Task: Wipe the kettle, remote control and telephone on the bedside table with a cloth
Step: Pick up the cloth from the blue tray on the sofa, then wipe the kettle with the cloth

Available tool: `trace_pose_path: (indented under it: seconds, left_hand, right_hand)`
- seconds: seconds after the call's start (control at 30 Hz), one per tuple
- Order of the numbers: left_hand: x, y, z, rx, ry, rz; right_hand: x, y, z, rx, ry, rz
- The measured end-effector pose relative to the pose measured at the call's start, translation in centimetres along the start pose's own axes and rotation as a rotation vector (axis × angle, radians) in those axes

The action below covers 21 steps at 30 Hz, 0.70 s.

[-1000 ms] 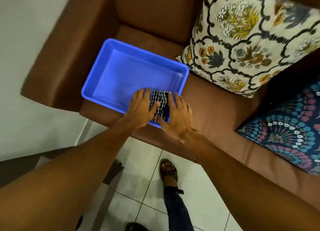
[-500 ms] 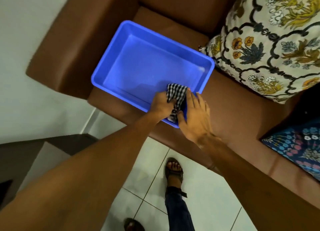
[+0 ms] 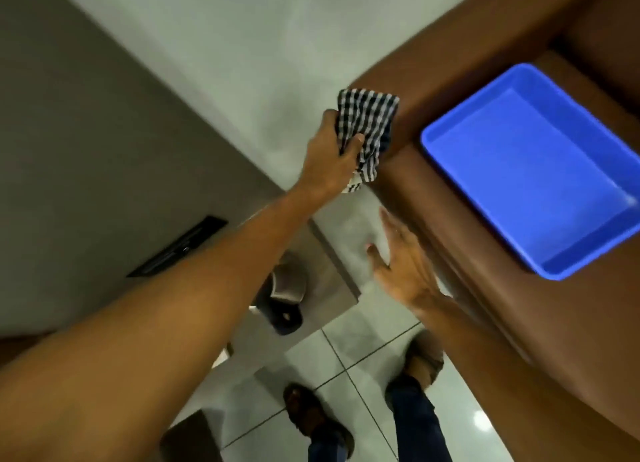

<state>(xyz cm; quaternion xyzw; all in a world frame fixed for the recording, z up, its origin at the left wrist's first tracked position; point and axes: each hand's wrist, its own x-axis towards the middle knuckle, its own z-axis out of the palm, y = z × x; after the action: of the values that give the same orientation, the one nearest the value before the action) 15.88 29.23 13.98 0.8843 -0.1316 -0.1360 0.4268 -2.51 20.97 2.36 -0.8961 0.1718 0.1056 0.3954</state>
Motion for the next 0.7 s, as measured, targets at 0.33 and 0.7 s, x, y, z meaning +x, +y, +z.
trace_pose_path:
  seconds: [0.33, 0.7]
  left_hand:
    - [-14.0, -18.1, -18.7, 0.109, 0.345, -0.146]
    - [-26.0, -28.1, -17.8, -0.154, 0.441, -0.598]
  right_hand:
    - [-8.3, -9.8, 18.6, 0.18, -0.09, 0.052]
    - [-7.6, -14.4, 24.8, 0.78, 0.187, 0.434]
